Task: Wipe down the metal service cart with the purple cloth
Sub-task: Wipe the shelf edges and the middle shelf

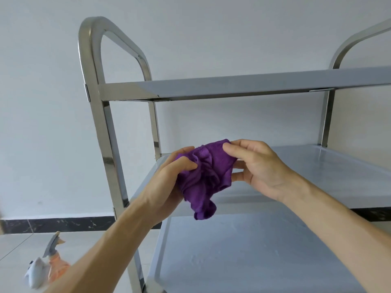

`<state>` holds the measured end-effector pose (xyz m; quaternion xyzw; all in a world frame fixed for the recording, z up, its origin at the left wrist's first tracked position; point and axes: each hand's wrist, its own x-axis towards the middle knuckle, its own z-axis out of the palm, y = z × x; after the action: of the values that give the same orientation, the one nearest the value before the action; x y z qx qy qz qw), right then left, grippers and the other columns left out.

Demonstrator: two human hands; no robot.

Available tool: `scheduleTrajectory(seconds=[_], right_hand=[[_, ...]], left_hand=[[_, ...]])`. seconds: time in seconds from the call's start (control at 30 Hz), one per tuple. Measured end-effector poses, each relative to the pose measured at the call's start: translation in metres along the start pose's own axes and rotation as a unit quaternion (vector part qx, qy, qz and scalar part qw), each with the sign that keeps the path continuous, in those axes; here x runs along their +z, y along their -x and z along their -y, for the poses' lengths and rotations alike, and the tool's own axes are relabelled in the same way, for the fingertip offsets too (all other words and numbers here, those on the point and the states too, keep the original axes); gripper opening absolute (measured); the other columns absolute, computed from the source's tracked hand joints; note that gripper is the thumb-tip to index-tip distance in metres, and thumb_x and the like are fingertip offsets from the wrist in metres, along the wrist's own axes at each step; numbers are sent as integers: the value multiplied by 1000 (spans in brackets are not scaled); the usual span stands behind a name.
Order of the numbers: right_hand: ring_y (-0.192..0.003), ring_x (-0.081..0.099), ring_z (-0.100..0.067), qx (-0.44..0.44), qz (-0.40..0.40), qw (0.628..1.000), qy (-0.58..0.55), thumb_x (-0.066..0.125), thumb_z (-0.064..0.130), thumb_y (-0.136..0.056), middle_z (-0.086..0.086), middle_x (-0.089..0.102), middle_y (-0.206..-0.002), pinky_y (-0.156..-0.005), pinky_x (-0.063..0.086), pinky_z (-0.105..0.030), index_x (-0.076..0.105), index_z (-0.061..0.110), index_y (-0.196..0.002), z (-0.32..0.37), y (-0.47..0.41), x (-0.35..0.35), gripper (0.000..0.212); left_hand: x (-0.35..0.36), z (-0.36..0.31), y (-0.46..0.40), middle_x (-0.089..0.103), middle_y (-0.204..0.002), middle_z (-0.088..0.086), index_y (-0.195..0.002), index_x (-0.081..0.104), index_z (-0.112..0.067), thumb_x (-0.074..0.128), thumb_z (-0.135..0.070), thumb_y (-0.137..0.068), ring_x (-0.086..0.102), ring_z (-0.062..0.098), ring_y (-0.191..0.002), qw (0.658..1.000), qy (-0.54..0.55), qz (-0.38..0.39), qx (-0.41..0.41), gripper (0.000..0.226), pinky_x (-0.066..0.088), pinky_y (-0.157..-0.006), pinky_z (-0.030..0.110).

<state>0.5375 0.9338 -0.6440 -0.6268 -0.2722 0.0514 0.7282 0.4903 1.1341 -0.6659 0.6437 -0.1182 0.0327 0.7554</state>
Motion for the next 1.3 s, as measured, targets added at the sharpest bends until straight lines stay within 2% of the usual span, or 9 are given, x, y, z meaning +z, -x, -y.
scheduleTrajectory(seconds=[0.17, 0.27, 0.33, 0.4, 0.5, 0.67, 0.9, 1.13, 1.3], right_hand=[[-54, 62, -18, 14, -80, 995, -57, 62, 12, -95, -7, 65, -69, -50, 52, -28, 67, 0, -92, 9, 0, -4, 12], [-55, 62, -16, 12, -97, 994, -57, 63, 12, -94, -6, 65, -69, -49, 51, -28, 68, 2, -87, 10, 0, -6, 13], [-56, 61, -16, 3, -100, 994, -39, 65, 14, -93, -6, 66, -70, -49, 51, -27, 69, 3, -86, 12, 0, -5, 14], [-57, 62, -17, -10, -103, 994, -18, 67, 17, -93, -7, 67, -71, -48, 51, -27, 70, 3, -87, 13, -1, -4, 15], [-64, 66, -18, -22, -101, 995, -13, 70, 24, -92, -11, 71, -78, -56, 56, -29, 73, 2, -87, 14, -3, -3, 23], [-91, 69, -24, -41, 36, 996, -64, 80, 27, -77, -15, 72, -101, -83, 58, -28, 71, 0, -106, 19, 0, 0, 41], [-90, 73, -28, -70, 0, 994, 88, 67, -1, -87, -17, 75, -96, -85, 59, -34, 74, 0, -99, 15, 2, 6, 14], [-59, 58, -14, -12, 16, 1000, -7, 46, -5, -92, -3, 61, -68, -54, 52, -29, 64, 9, -81, 25, 3, -7, 25], [-50, 54, -12, -19, -75, 997, 7, 50, -3, -90, 0, 59, -62, -42, 44, -23, 66, 12, -81, 37, -4, -34, 23]], left_hand=[[1, 5, -4, 62, -129, 19, -125, 61, -13, 53, -34, -99, 64, 41, -107, 997, -58, -46, -17, 34, 45, -102, 55], [6, 4, -3, 70, -120, 5, -123, 63, -31, 65, -64, -80, 65, 35, -109, 991, -130, -29, 6, 55, 46, -103, 58], [13, 3, -4, 70, -115, -7, -120, 61, -43, 68, -71, -70, 66, 19, -109, 983, -173, -30, 45, 58, 52, -94, 41], [20, 5, -5, 64, -116, -16, -117, 57, -47, 73, -67, -70, 65, 5, -103, 953, -266, -81, 118, 53, 51, -81, 20], [31, 5, -8, 61, -111, -19, -107, 59, -40, 75, -50, -79, 63, 1, -95, 890, -370, -134, 232, 34, 51, -73, 16], [29, 1, -8, 71, -109, -15, -113, 64, -27, 70, -33, -89, 71, 7, -95, 952, -223, -111, 179, 26, 55, -83, 29], [23, -1, -9, 70, -116, 12, -124, 64, -4, 60, -16, -95, 68, 27, -103, 996, 22, 19, 82, 31, 56, -89, 37], [23, 0, -13, 75, -100, 11, -110, 70, -3, 56, -24, -99, 71, 22, -89, 996, -3, -68, 58, 27, 61, -81, 40], [-3, -23, -19, 75, -96, 11, -98, 76, -8, 59, -25, -98, 72, 21, -83, 993, -60, -78, 58, 24, 61, -75, 36]])
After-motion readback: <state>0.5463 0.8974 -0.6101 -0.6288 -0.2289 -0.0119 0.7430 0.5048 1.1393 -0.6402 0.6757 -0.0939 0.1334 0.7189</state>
